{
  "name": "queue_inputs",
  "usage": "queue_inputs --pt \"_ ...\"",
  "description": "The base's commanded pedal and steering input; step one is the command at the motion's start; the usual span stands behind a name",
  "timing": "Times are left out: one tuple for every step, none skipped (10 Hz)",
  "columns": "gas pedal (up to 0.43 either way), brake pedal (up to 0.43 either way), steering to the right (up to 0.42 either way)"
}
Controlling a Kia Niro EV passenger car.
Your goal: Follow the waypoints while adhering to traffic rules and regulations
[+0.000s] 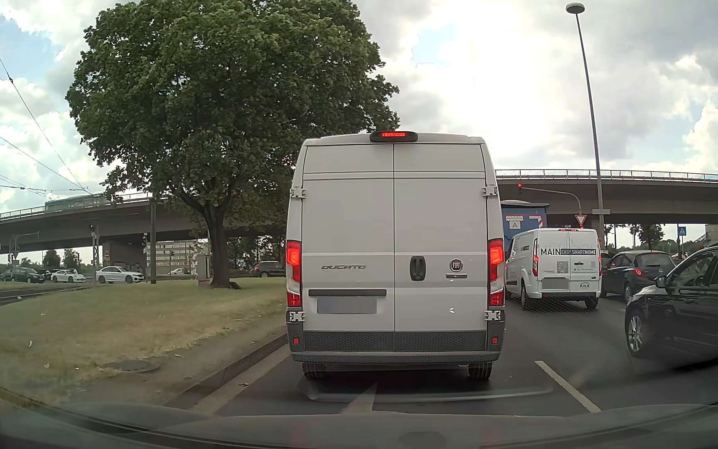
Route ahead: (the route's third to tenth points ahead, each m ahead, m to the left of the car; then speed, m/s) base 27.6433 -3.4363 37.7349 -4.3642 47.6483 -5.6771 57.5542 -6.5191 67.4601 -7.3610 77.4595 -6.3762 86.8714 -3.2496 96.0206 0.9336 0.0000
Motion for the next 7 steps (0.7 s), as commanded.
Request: queue_inputs --pt "0.000 0.317 0.002" --pt "0.000 0.323 0.002" --pt "0.000 0.317 0.002" --pt "0.000 0.317 0.001" --pt "0.000 0.317 0.001" --pt "0.000 0.317 0.002" --pt "0.000 0.317 0.002"
